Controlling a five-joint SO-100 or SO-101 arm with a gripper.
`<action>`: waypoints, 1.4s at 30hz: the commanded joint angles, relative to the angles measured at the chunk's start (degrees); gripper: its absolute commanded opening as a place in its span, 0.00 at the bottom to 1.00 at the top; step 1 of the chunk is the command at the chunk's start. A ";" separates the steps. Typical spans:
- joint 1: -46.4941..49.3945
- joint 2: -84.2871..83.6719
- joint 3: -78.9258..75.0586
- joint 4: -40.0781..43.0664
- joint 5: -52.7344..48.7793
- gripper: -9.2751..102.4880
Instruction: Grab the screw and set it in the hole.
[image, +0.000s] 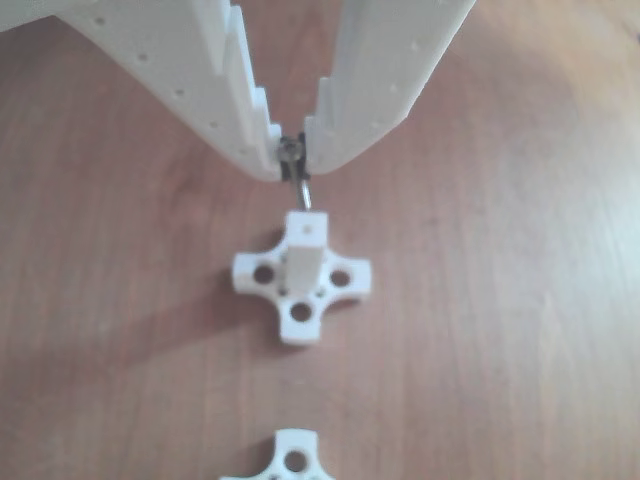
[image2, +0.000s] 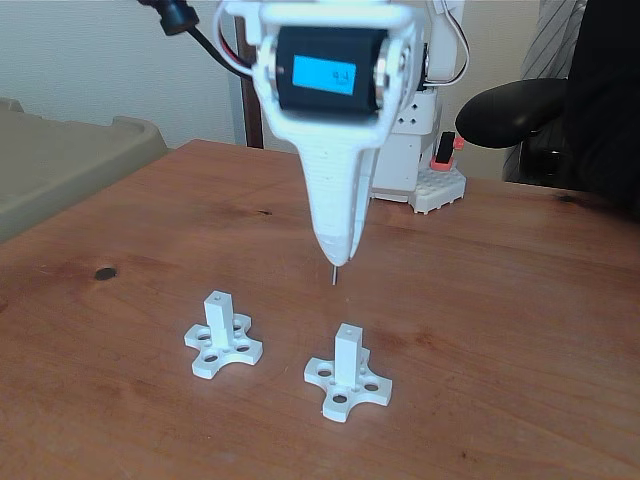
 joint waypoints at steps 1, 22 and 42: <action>-0.44 5.01 0.09 -1.85 0.26 0.04; -2.64 2.90 4.22 -7.38 1.41 0.04; -1.93 0.18 4.92 -8.26 1.23 0.04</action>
